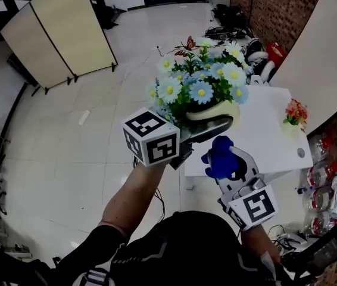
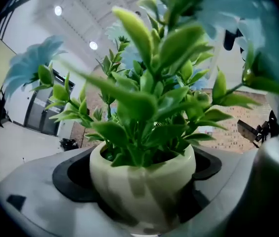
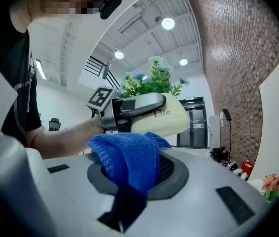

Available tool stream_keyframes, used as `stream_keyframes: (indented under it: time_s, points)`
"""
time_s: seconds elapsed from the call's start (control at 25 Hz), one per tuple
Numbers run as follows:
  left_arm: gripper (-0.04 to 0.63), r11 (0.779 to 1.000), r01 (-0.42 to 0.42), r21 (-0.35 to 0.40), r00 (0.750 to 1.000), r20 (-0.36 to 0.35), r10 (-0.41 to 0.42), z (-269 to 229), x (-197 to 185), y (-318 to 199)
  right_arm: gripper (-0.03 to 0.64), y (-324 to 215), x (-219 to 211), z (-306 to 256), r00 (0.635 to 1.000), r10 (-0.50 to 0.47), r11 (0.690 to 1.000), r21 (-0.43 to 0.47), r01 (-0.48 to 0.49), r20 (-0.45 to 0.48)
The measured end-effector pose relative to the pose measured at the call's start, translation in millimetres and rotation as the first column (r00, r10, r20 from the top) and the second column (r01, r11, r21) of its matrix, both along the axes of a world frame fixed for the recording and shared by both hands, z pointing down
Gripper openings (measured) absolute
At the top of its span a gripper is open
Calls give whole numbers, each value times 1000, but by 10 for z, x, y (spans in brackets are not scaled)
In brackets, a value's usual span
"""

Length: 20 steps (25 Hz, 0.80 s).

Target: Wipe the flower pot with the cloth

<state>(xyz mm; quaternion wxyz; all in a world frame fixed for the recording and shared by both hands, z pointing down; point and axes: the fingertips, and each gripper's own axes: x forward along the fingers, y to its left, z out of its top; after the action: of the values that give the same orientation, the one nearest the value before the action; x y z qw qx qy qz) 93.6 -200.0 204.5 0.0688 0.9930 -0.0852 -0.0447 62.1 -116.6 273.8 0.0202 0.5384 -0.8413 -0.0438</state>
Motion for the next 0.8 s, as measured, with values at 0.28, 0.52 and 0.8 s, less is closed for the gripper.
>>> stream_keyframes:
  time_s: [0.28, 0.52, 0.8]
  points:
    - [555, 995, -89, -39, 996, -10, 89, -44, -2, 163, 75, -166, -159, -106, 1000, 19, 1000, -4, -19, -1]
    - [555, 993, -117, -30, 993, -25, 116, -115, -39, 282, 75, -340, -148, -122, 999, 27, 1000, 7, -26, -19]
    - [555, 995, -97, -11, 995, -24, 96, -102, -50, 305, 75, -623, -34, -89, 999, 47, 999, 23, -47, 9]
